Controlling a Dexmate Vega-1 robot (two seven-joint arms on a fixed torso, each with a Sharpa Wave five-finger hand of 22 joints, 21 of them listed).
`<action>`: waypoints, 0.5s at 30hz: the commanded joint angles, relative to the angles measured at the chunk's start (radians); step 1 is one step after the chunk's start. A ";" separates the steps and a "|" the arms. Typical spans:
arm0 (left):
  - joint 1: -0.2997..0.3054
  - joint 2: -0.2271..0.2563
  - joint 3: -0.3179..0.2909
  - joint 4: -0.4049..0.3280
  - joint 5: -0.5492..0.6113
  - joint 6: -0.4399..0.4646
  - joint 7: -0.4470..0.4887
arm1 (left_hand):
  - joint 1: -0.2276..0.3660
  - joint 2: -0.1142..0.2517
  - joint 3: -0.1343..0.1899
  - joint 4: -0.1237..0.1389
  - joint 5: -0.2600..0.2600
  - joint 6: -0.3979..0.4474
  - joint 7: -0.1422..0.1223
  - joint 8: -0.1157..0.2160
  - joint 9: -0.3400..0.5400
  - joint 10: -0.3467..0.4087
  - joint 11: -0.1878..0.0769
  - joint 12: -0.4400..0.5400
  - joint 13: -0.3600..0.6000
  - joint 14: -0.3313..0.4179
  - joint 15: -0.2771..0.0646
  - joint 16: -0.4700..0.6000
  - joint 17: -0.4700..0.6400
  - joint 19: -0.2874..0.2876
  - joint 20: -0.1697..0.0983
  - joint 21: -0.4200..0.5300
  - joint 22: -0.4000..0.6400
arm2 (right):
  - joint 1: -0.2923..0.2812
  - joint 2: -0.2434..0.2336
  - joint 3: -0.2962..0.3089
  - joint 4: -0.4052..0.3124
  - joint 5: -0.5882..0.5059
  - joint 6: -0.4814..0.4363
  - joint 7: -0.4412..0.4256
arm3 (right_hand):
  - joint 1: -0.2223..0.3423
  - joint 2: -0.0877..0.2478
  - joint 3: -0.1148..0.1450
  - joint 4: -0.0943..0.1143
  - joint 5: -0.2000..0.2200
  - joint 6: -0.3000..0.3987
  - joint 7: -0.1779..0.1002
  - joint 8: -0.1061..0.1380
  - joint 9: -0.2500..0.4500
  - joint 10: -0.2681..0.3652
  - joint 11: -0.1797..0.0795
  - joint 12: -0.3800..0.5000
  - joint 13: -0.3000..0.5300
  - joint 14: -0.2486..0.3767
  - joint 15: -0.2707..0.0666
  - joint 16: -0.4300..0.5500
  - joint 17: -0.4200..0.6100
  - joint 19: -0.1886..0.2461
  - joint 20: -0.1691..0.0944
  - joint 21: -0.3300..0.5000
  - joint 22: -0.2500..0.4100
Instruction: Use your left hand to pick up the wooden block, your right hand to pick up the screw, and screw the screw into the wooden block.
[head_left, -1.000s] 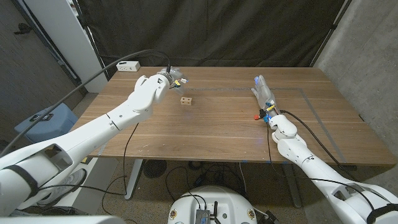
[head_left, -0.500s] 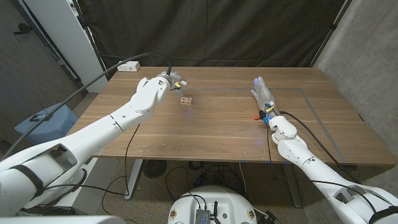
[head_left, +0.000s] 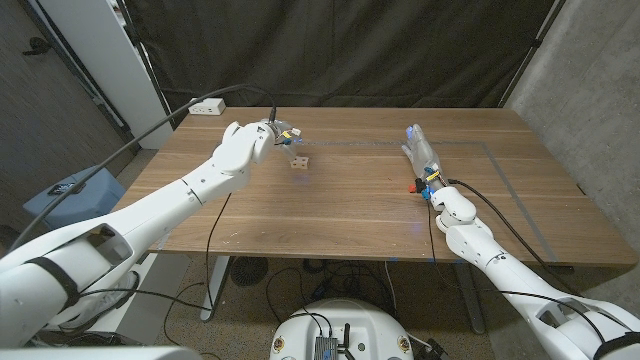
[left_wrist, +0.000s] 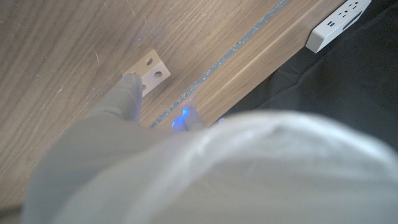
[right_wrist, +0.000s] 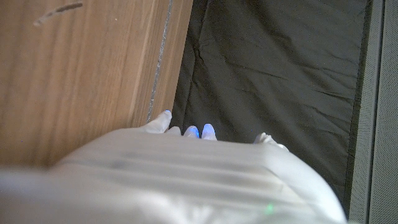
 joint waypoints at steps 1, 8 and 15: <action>-0.014 -0.002 0.023 0.028 -0.029 0.000 0.046 | 0.014 0.002 -0.001 0.000 0.007 0.008 0.008 0.001 0.005 0.015 0.004 0.007 0.005 0.005 -0.003 0.010 0.002 -0.129 0.006 0.009 0.005 | 0.003 0.007 -0.004 0.011 -0.002 0.000 0.000 | -0.001 -0.005 0.006 0.003 0.000 -0.003 -0.005 0.006 0.002 -0.003 0.002 0.006 0.002 -0.007 0.001 0.006 0.002 0.006 -0.014 0.004 0.006; -0.001 -0.006 0.041 0.045 -0.007 0.011 0.113 | 0.038 0.011 0.000 -0.005 0.005 0.022 0.005 0.006 0.005 0.032 0.003 0.013 0.007 0.028 -0.009 0.017 0.002 -0.115 0.005 0.015 0.005 | 0.000 0.006 -0.004 0.009 -0.003 -0.005 -0.008 | -0.002 -0.006 0.007 0.002 -0.001 -0.003 -0.006 0.006 0.002 -0.003 -0.001 0.006 0.002 -0.007 0.001 0.006 0.002 0.006 -0.014 0.004 0.006; -0.015 -0.017 0.055 0.073 -0.017 0.005 0.114 | 0.057 0.010 -0.001 -0.008 0.004 0.031 0.006 0.007 0.005 0.045 0.001 0.017 0.009 0.046 -0.019 0.020 0.002 -0.102 0.005 0.018 0.005 | -0.005 0.004 -0.003 0.006 -0.003 -0.011 -0.015 | -0.003 -0.006 0.009 0.001 -0.002 -0.004 -0.005 0.006 0.002 -0.003 -0.001 0.006 0.002 -0.008 0.002 0.006 0.002 0.006 -0.015 0.004 0.006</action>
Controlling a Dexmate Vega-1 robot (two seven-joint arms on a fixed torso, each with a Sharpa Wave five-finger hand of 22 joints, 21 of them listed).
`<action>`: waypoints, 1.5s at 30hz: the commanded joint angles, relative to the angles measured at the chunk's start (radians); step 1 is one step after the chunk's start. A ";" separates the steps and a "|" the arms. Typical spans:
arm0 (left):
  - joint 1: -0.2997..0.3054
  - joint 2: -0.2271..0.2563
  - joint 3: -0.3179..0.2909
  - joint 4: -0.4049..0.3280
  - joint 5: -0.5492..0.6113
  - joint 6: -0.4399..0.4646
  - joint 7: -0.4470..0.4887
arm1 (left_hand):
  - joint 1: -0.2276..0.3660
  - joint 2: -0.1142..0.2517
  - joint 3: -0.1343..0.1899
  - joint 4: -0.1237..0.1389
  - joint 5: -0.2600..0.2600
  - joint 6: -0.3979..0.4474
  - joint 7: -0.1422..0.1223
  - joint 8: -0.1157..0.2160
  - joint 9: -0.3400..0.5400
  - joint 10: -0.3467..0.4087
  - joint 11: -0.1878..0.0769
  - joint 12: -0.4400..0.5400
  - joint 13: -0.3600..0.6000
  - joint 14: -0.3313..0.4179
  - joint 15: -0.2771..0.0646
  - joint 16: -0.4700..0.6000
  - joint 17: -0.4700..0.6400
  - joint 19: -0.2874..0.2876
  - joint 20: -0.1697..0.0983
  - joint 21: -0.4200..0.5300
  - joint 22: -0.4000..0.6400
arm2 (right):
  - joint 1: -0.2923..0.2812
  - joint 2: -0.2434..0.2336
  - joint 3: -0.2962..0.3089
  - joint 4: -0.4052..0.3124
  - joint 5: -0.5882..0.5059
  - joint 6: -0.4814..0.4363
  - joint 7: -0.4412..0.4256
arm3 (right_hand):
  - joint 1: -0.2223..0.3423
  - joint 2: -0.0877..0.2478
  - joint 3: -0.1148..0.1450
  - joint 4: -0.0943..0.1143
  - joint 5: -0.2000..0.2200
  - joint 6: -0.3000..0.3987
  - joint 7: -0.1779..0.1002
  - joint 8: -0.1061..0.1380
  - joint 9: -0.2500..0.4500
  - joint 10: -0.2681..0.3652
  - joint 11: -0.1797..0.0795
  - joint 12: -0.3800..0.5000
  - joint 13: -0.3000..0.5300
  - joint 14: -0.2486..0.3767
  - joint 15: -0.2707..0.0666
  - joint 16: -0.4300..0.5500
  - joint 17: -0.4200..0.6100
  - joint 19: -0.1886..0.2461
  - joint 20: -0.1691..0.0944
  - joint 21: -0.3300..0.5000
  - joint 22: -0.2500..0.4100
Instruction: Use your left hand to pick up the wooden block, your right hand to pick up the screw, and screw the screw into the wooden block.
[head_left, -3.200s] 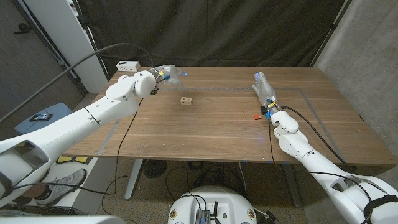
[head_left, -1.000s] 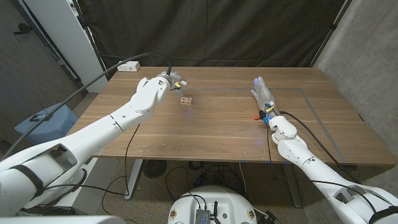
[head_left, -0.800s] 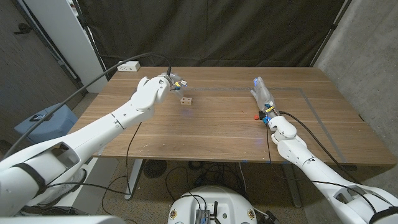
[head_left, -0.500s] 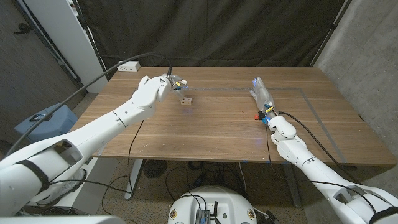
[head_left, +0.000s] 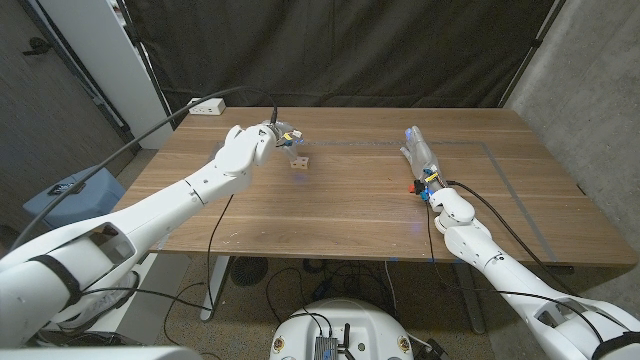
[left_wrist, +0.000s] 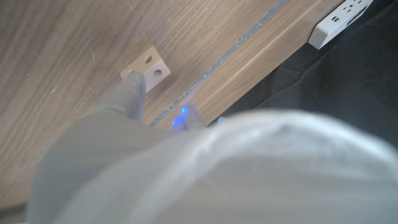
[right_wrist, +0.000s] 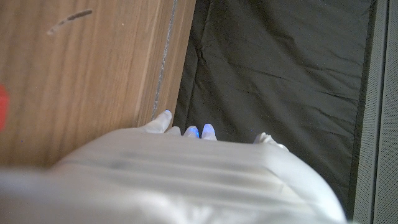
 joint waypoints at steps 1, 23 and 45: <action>-0.010 -0.014 0.026 0.042 -0.008 -0.002 0.057 | 0.018 0.001 0.003 -0.005 0.004 0.011 -0.004 0.007 0.005 0.018 -0.001 0.011 0.004 0.012 -0.005 0.006 0.002 -0.101 0.005 0.007 0.005 | -0.006 -0.001 0.000 0.000 0.000 -0.009 -0.010 | -0.003 -0.006 0.009 0.001 -0.002 -0.004 -0.005 0.006 0.002 -0.003 -0.001 0.006 0.003 -0.008 0.002 0.006 0.002 0.006 -0.014 0.004 0.006; -0.024 -0.043 0.067 0.128 -0.017 -0.006 0.173 | 0.061 -0.002 -0.005 -0.003 0.000 0.061 -0.009 0.015 0.006 0.072 -0.001 0.027 0.011 0.065 -0.026 0.011 0.002 -0.055 0.005 0.013 0.004 | 0.030 0.018 -0.005 0.058 0.000 -0.002 0.008 | -0.007 -0.007 0.013 -0.001 -0.004 -0.004 -0.004 0.006 0.003 -0.004 0.000 0.007 0.003 -0.009 0.000 0.006 0.002 0.006 -0.014 0.004 0.006; -0.018 -0.044 0.093 0.141 -0.031 -0.014 0.210 | 0.087 -0.004 -0.017 0.000 -0.001 0.115 -0.027 0.019 0.007 0.123 -0.002 0.039 0.018 0.117 -0.039 0.014 0.003 -0.004 0.004 0.018 0.004 | 0.028 0.019 -0.003 0.061 0.001 -0.002 0.004 | -0.010 -0.008 0.018 -0.002 -0.006 -0.004 -0.004 0.007 0.003 -0.004 -0.003 0.007 0.003 -0.010 0.001 0.006 0.002 0.006 -0.015 0.004 0.006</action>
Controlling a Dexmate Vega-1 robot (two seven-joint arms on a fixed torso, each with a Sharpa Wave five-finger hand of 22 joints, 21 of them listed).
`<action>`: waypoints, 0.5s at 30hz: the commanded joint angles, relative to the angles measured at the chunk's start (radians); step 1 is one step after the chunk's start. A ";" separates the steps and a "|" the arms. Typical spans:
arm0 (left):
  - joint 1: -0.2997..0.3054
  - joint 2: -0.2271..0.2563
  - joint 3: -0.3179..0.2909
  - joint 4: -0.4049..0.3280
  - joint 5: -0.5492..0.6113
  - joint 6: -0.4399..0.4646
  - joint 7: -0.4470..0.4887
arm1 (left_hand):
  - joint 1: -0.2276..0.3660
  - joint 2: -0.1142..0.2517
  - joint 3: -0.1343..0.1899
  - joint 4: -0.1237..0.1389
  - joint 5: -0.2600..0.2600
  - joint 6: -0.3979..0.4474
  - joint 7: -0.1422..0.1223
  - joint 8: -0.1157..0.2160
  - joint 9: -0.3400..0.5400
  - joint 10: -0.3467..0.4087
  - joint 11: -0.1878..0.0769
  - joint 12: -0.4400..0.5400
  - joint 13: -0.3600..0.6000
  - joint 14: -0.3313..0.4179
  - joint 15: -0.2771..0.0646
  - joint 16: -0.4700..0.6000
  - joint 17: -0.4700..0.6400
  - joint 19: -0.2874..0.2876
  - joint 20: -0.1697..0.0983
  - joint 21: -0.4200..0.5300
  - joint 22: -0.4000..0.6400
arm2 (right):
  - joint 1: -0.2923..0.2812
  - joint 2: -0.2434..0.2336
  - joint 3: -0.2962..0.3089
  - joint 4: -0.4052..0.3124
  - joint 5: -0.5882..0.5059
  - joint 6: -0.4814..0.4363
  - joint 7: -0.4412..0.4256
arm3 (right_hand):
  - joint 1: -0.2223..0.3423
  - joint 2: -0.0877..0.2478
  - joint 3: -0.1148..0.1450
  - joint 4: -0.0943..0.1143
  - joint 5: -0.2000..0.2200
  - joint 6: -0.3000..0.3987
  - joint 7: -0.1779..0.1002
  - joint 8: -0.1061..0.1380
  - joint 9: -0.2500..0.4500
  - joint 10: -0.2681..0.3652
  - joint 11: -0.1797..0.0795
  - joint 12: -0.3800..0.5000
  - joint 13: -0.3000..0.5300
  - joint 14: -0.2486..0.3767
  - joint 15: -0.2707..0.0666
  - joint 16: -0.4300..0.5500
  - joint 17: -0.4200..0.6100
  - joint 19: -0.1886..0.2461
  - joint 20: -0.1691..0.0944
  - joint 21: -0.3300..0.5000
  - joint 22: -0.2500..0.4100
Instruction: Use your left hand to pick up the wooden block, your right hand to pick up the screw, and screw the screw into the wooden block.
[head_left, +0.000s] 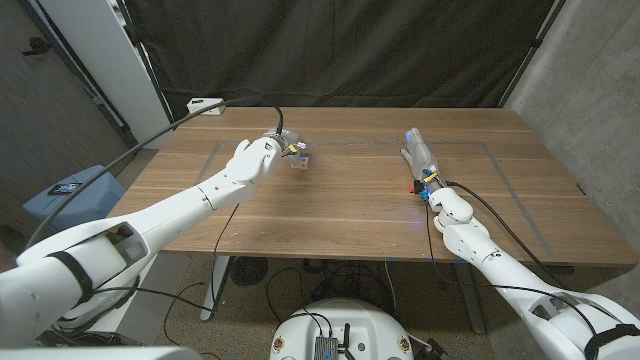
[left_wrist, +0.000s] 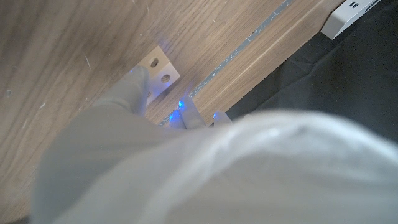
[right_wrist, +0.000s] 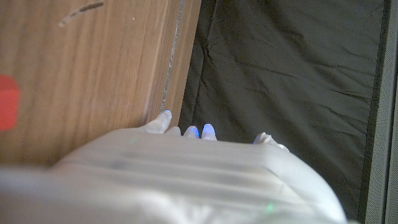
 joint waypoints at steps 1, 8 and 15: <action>0.008 0.000 0.010 0.006 -0.010 0.001 0.023 | 0.013 0.000 -0.006 -0.003 -0.001 0.011 -0.001 0.003 0.002 0.015 0.000 0.007 0.004 0.019 -0.002 0.011 0.003 -0.001 0.003 0.010 0.004 | -0.002 0.001 0.000 0.000 0.000 0.001 -0.003 | -0.006 -0.004 0.008 0.001 -0.003 -0.005 -0.004 0.007 0.003 -0.005 -0.002 0.006 0.003 -0.010 0.001 0.006 0.002 0.006 -0.015 0.005 0.006; 0.020 0.000 0.011 0.008 -0.012 0.009 0.045 | 0.026 0.001 -0.010 -0.003 0.000 0.036 -0.007 0.004 0.002 0.034 -0.001 0.011 0.006 0.037 -0.005 0.010 0.003 0.025 0.003 0.012 0.003 | -0.003 0.001 -0.001 -0.002 -0.002 0.001 -0.003 | -0.007 -0.004 0.010 0.000 -0.003 -0.004 -0.005 0.007 0.003 -0.005 0.000 0.006 0.003 -0.010 0.000 0.006 0.002 0.006 -0.015 0.004 0.006; 0.024 0.000 0.013 0.010 -0.012 0.014 0.059 | 0.034 0.003 -0.012 -0.003 0.000 0.046 -0.010 0.004 0.002 0.047 -0.001 0.014 0.008 0.047 -0.011 0.009 0.003 0.038 0.003 0.012 0.003 | -0.007 -0.002 -0.001 -0.010 -0.003 -0.001 -0.007 | -0.008 -0.004 0.011 0.000 -0.003 -0.004 -0.004 0.007 0.003 -0.005 0.001 0.007 0.003 -0.009 0.000 0.007 0.002 0.006 -0.016 0.005 0.006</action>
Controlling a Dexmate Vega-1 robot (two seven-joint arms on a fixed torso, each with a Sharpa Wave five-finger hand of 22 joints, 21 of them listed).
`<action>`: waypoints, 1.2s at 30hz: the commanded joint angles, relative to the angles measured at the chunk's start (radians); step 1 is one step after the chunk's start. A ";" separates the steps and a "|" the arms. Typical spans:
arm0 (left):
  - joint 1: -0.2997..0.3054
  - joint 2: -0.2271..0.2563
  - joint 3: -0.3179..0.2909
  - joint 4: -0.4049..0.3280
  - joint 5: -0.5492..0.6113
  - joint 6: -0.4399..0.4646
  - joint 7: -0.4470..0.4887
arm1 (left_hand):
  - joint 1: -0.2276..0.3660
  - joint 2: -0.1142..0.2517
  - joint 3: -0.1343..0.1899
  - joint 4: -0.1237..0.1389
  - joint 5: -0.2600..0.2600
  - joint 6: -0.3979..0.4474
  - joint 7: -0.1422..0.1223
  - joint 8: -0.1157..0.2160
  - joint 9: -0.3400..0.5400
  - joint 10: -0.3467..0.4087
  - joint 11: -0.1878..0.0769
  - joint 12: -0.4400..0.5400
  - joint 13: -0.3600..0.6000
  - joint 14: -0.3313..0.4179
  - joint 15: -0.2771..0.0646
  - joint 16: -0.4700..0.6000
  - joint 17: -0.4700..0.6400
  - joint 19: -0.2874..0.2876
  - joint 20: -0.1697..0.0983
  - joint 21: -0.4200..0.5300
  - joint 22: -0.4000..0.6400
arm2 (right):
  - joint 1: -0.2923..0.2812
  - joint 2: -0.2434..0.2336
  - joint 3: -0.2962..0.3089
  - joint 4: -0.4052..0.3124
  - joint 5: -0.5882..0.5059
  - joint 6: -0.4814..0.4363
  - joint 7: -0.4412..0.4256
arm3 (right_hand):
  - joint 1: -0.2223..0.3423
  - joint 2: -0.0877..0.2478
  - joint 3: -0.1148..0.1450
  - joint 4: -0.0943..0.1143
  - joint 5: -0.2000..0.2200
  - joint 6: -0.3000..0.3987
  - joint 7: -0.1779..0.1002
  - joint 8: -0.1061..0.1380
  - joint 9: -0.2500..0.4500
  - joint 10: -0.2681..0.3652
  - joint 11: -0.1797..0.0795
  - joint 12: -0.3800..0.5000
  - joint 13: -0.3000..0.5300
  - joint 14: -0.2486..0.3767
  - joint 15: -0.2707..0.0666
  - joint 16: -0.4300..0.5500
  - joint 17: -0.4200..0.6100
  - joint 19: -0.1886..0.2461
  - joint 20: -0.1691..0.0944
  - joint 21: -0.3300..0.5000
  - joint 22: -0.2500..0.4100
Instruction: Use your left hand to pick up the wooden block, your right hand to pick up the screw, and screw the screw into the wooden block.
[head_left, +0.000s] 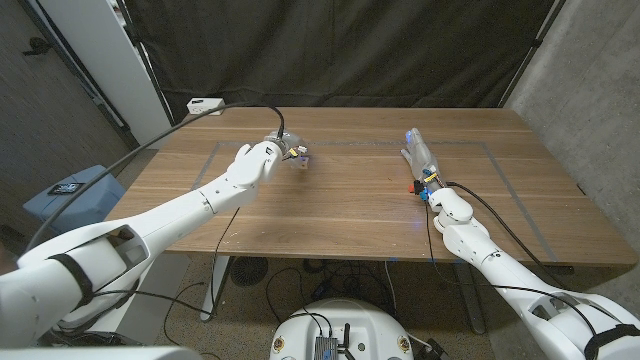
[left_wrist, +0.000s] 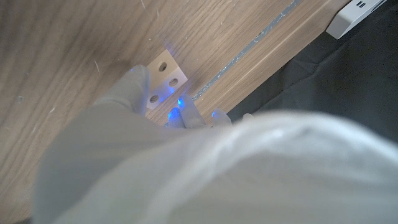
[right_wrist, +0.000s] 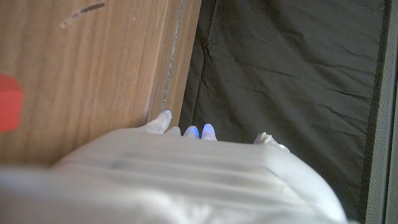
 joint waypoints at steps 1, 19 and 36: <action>0.010 0.000 0.005 0.006 -0.003 0.011 0.023 | 0.016 -0.003 -0.006 -0.001 0.000 0.016 0.000 0.003 0.002 0.016 -0.003 0.010 0.003 0.015 -0.002 0.006 0.003 0.011 0.003 0.004 0.003 | -0.006 -0.002 -0.001 -0.010 -0.002 -0.003 -0.005 | -0.004 0.000 0.007 0.004 -0.003 -0.004 -0.004 0.007 0.003 -0.004 0.000 0.007 0.003 -0.009 0.000 0.007 0.003 0.007 -0.016 0.005 0.006; -0.004 -0.011 0.016 0.048 -0.015 0.000 0.059 | 0.038 0.007 -0.013 0.003 -0.003 0.069 0.003 0.007 0.003 0.058 -0.004 0.019 0.011 0.054 -0.018 0.006 0.004 0.036 0.006 -0.002 0.003 | 0.004 0.002 -0.002 0.004 -0.002 -0.002 0.000 | -0.006 0.000 0.011 0.003 -0.005 -0.004 -0.004 0.007 0.003 -0.004 0.000 0.007 0.003 -0.009 0.000 0.007 0.002 0.006 -0.016 0.005 0.006; -0.025 -0.029 0.032 0.088 -0.029 -0.017 0.099 | 0.064 0.009 -0.027 0.004 -0.006 0.141 -0.011 0.009 0.005 0.115 -0.005 0.035 0.025 0.108 -0.040 0.006 0.004 0.072 0.002 -0.006 0.002 | 0.010 0.003 -0.001 0.017 -0.003 0.001 0.001 | -0.008 -0.001 0.014 0.001 -0.006 -0.005 -0.005 0.007 0.003 -0.005 -0.001 0.007 0.003 -0.009 -0.001 0.007 0.002 0.006 -0.016 0.004 0.006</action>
